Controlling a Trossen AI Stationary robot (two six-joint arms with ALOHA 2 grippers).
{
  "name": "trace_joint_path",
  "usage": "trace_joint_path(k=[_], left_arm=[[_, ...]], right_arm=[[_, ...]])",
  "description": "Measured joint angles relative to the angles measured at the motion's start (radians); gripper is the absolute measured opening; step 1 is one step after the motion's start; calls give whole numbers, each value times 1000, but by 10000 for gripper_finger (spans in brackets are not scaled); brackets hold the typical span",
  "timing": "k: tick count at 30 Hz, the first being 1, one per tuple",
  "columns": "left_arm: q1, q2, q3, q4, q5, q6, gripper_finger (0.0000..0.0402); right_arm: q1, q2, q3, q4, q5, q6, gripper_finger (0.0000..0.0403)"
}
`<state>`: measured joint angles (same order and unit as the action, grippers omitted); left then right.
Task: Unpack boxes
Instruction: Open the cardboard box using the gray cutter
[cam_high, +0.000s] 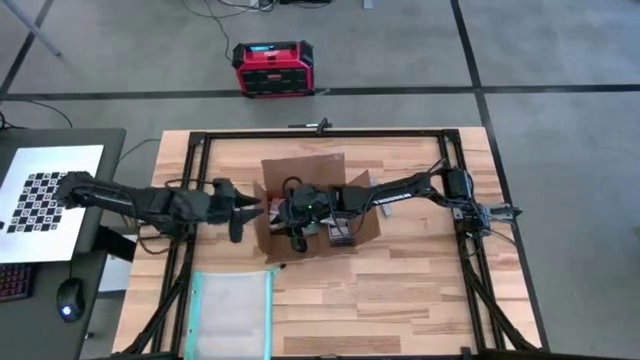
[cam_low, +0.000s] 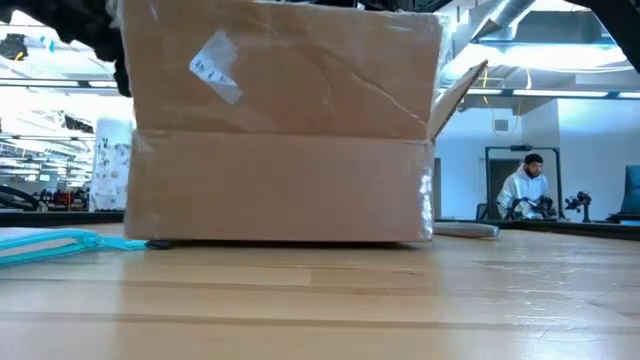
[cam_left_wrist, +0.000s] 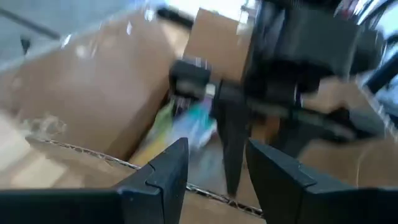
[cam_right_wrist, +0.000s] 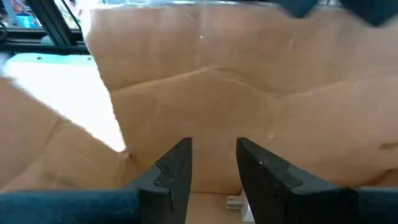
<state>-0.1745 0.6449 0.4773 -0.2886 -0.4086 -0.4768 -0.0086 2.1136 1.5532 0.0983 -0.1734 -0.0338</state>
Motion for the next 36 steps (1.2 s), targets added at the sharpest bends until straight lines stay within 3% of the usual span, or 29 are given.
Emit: trace_joint_path(k=[4, 11, 21, 29, 36], left_arm=[[-6, 24, -18, -181, 71, -12, 146], [-6, 17, -18, -359, 64, 67, 146], [-6, -10, -7, -268, 42, 72, 146], [-6, -36, 3, -266, 43, 68, 146], [-6, -37, 5, -267, 43, 61, 146]], right_arm=[[0, 0, 0, -4, 0, 13, 118], [3, 0, 0, -16, 0, 34, 118], [0, 0, 40, -61, 0, -24, 118], [6, 0, 166, -273, 28, -171, 118], [-9, -1, 260, -425, 32, -190, 118]])
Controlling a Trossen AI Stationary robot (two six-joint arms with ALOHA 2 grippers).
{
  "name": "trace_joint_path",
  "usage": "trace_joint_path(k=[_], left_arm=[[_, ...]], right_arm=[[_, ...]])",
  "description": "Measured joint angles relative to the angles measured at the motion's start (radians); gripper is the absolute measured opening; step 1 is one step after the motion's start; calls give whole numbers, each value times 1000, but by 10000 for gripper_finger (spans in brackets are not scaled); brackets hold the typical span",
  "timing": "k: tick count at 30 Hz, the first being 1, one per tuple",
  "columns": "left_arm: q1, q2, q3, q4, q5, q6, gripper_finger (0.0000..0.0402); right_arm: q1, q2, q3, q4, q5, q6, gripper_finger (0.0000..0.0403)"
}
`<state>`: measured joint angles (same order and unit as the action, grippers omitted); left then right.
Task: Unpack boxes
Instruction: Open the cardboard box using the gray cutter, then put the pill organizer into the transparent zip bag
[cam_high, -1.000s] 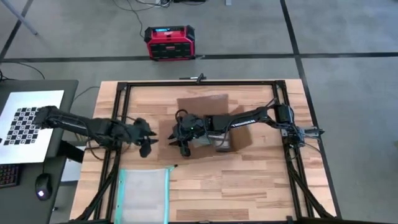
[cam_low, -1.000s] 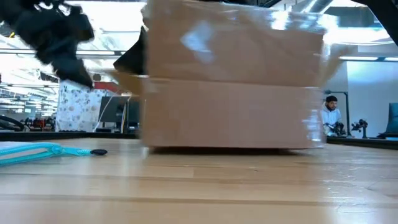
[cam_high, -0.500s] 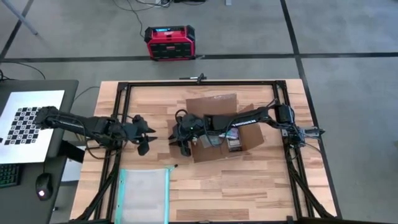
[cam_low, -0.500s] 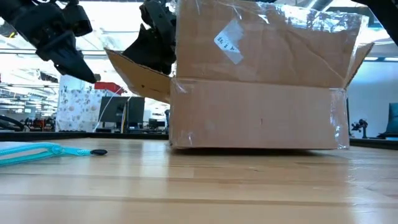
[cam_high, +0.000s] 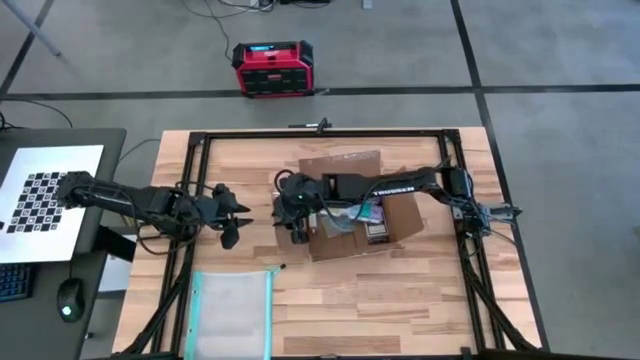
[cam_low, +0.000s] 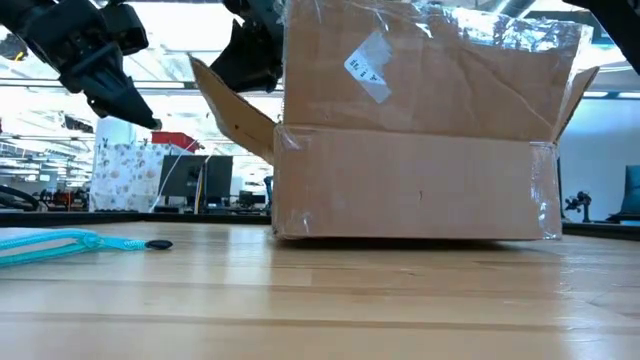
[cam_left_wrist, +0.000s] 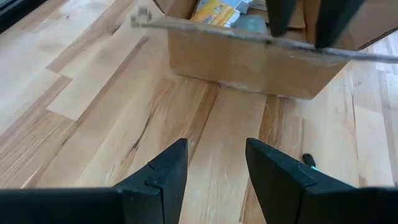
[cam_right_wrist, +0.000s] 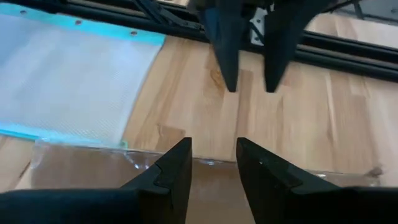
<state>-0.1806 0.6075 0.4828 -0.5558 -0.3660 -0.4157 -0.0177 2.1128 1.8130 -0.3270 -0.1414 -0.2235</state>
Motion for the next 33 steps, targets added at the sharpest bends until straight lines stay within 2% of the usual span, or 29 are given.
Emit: trace_joint_path(k=[5, 12, 17, 20, 23, 26, 30, 33], left_arm=[[0, 0, 63, -5, 0, -23, 146], [4, 1, 136, -37, -14, -15, 146], [12, 15, 137, 1, -15, -101, 146], [46, 72, 137, 80, 50, -118, 146], [78, 163, 137, 153, 128, -78, 146], [97, 231, 150, 126, 175, -48, 146], [98, 283, 172, 32, 179, -38, 146], [98, 282, 178, 24, 149, -31, 146]], right_arm=[[-3, 0, 91, -248, 27, -99, 118], [-20, 0, 276, -708, 152, -176, 118], [-58, -1, 379, -979, 155, -88, 118], [-97, -2, 385, -1145, 154, -1, 118], [-141, 0, 371, -1202, 167, 133, 118], [-167, 0, 370, -1230, 193, 195, 118], [-170, 0, 370, -1245, 211, 223, 118], [-170, 0, 370, -1240, 215, 200, 118]])
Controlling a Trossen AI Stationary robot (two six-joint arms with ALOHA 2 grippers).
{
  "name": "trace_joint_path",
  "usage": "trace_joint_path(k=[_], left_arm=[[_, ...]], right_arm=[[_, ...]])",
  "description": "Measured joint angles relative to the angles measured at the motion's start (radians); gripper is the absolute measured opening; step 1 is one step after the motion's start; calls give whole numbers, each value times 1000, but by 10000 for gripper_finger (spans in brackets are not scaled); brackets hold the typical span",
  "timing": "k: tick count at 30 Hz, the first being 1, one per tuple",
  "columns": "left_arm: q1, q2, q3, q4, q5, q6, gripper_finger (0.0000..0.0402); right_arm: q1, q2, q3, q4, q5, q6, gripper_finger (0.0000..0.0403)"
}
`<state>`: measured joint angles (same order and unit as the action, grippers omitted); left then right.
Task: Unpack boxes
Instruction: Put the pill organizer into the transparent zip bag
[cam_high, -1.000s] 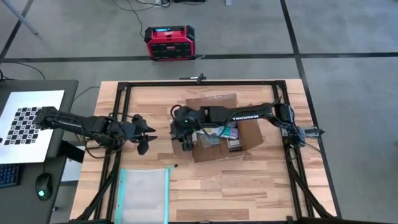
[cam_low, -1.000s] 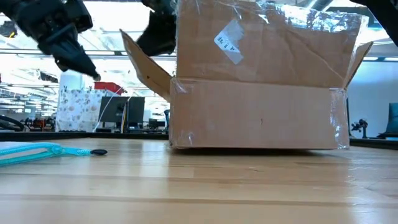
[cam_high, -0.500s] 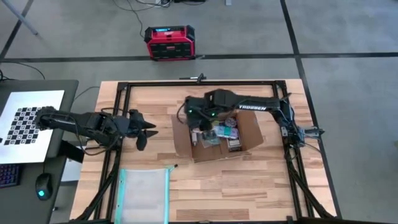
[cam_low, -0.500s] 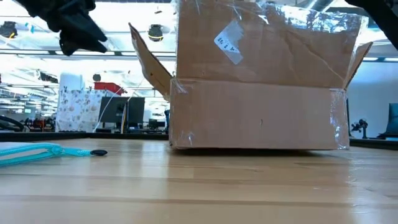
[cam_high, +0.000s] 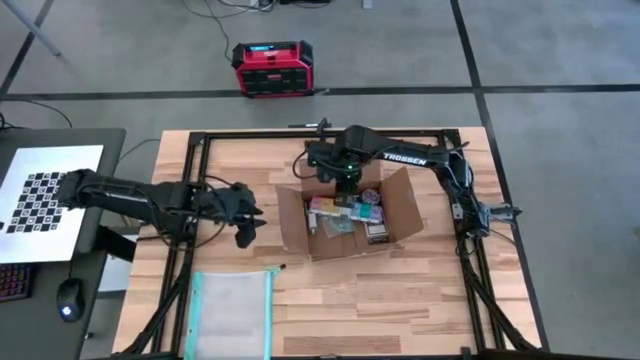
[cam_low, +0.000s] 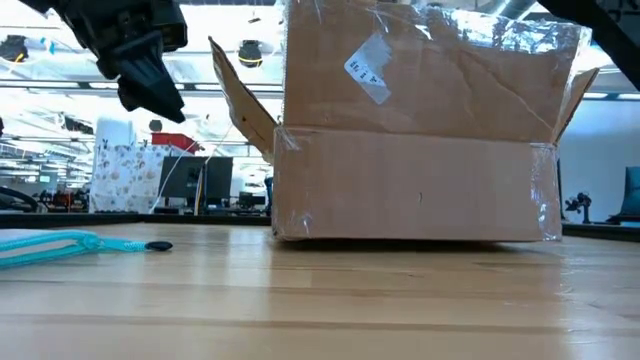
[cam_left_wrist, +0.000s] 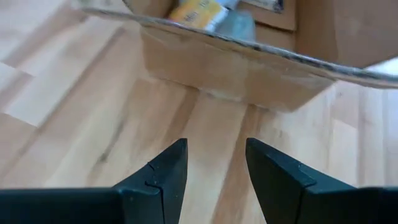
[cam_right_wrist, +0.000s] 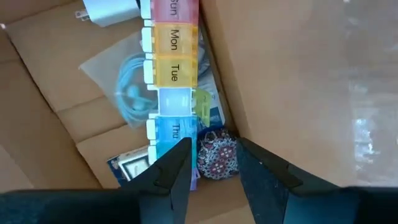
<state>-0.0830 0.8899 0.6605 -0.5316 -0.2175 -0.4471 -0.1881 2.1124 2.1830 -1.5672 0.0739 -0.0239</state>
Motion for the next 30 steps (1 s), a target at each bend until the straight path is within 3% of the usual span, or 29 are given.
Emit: trace_joint_path(k=[5, 13, 16, 23, 30], left_arm=[[0, -51, 0, -3, -87, -20, 146], [1, -131, -1, -59, -144, -44, 146], [1, -145, -1, -54, -158, -32, 146], [6, -144, -1, -55, -165, -25, 146], [23, -145, -1, -58, -165, -49, 146]], right_arm=[[-14, -108, -79, 123, 13, -50, 118], [-55, -519, -702, 646, 11, -53, 118], [-66, -612, -842, 783, 8, -4, 118], [-58, -621, -972, 838, 4, 31, 123], [-41, -591, -1068, 959, -4, 48, 181]])
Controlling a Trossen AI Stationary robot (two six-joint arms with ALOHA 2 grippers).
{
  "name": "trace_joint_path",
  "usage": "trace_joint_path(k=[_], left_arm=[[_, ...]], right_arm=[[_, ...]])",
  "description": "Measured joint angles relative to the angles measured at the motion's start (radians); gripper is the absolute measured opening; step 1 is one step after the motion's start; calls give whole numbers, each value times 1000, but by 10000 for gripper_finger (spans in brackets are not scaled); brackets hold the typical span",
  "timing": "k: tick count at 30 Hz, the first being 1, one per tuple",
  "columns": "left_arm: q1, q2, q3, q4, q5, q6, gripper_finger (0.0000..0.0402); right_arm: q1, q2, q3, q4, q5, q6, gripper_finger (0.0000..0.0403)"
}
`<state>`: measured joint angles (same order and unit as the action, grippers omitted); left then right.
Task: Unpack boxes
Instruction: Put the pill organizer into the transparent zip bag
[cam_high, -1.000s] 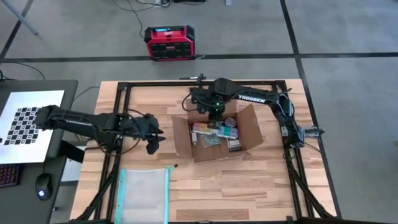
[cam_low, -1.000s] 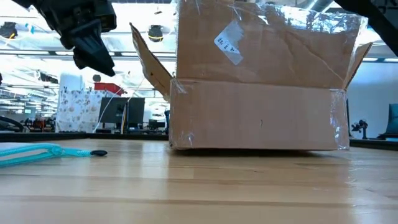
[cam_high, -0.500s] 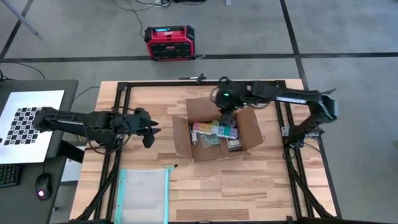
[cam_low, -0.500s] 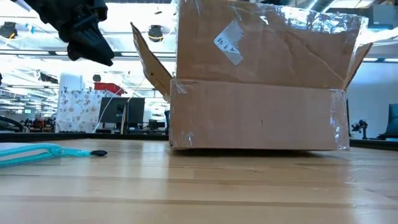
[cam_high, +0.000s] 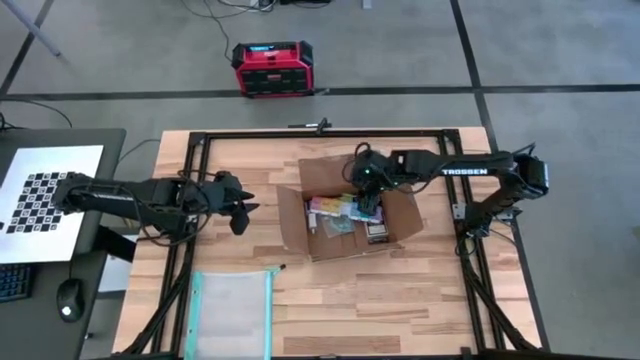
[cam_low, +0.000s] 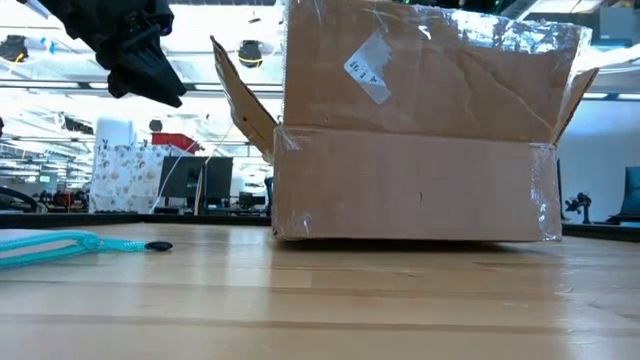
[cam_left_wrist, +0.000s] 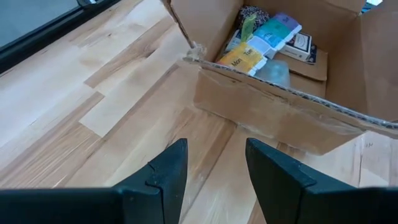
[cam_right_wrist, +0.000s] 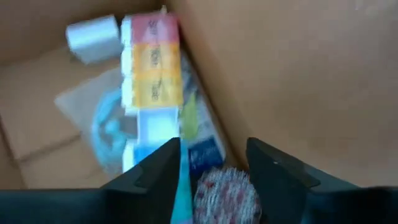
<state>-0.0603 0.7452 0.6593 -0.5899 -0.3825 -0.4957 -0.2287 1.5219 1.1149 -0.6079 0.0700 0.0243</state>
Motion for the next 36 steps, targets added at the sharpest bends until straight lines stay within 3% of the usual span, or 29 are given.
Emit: trace_joint_path(k=[6, 17, 20, 25, 26, 30, 36], left_arm=[[6, 0, 0, -2, 0, -4, 146], [5, 0, 0, -29, 3, -34, 146], [5, 0, 0, -35, 10, -40, 146], [5, 0, 0, -34, 11, -25, 146], [5, 0, 0, -35, 11, -24, 146], [5, 0, 0, -34, 11, -8, 146], [5, 0, 0, -33, 11, 24, 146]], right_arm=[[-1, 48, -10, 58, -29, -6, 220], [14, 205, -10, 133, -75, -75, 220], [17, 207, -10, 143, -75, -76, 184], [20, 177, -9, 140, -74, -78, 33], [19, 167, -7, 135, -74, -77, 18], [26, 121, 25, 96, -46, -54, 6], [67, 29, 185, -84, 110, -85, 3]])
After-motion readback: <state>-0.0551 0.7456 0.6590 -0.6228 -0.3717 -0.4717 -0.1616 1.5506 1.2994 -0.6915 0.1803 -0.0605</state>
